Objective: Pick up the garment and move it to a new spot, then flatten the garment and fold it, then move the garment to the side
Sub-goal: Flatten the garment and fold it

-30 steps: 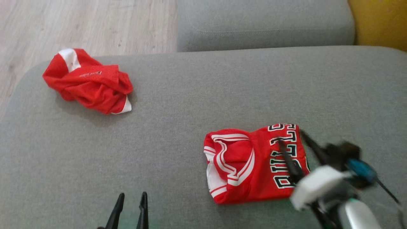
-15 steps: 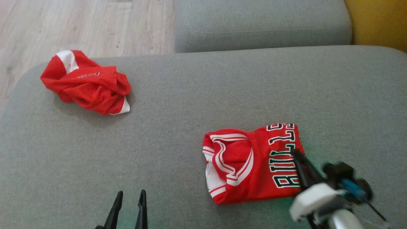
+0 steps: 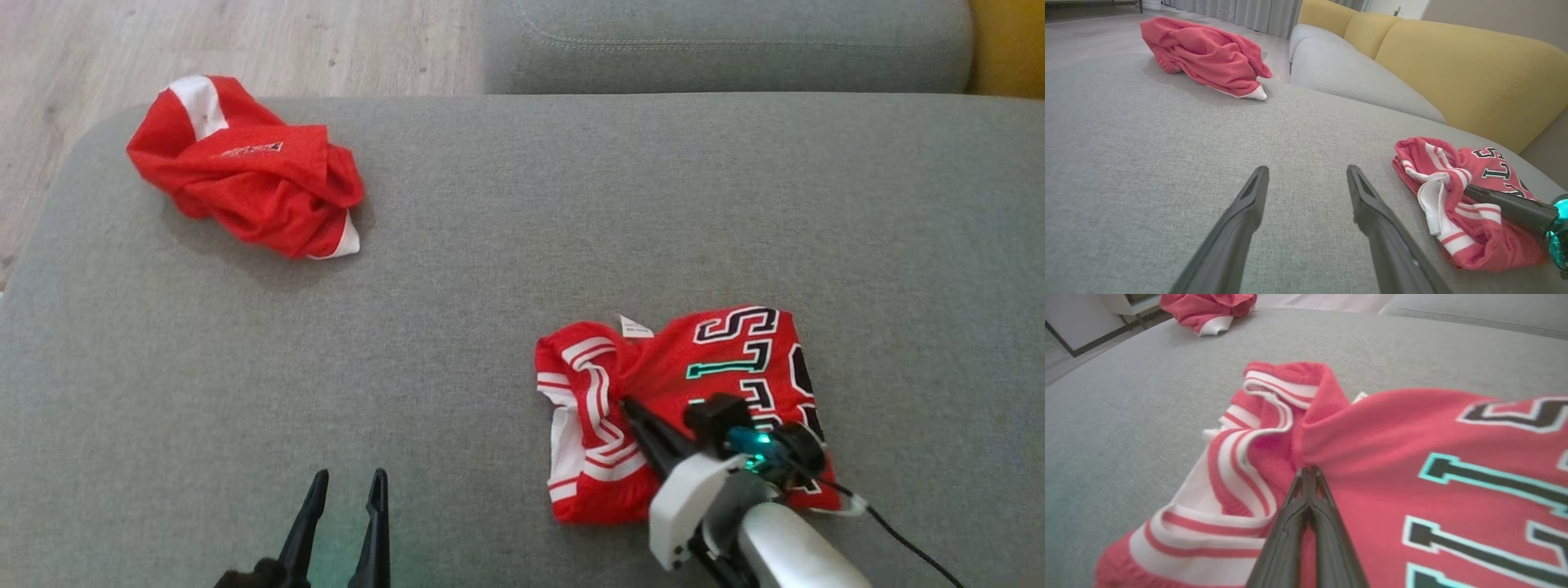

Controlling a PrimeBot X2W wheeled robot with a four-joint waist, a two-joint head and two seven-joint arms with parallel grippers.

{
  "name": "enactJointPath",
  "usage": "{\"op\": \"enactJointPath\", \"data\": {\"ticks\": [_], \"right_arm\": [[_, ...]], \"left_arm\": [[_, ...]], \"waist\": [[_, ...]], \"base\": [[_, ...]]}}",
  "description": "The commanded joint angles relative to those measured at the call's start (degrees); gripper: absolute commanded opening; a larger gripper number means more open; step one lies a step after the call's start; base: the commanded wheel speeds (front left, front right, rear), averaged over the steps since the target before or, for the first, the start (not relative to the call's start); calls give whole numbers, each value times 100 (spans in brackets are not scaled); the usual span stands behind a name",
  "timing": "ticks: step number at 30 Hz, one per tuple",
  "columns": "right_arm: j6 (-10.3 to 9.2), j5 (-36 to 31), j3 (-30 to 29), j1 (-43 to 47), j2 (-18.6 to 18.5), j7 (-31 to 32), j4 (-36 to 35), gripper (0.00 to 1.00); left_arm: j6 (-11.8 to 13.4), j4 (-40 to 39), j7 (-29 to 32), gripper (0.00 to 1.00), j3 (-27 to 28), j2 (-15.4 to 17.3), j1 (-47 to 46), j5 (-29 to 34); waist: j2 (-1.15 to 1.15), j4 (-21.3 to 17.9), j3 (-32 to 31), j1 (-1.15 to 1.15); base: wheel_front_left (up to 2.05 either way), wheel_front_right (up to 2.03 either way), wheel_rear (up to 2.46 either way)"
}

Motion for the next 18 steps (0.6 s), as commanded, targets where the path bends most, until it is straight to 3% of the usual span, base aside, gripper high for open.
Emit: {"op": "enactJointPath", "data": {"ticks": [1,13,18], "right_arm": [[-4,29,231,-297,-7,-16,-97,0],[-4,470,1286,-445,-6,92,-89,0],[-4,1038,1601,-504,-6,0,-186,0]], "left_arm": [[-31,-131,-55,100,116,-35,-221,47],[-62,-52,-55,100,90,-35,-233,84],[-68,-2,-55,100,64,-35,-187,85]], "waist": [[0,36,13,-1],[0,191,-57,-1],[0,184,-199,-1]], "base": [[0,0,0],[0,0,0],[0,0,0]]}}
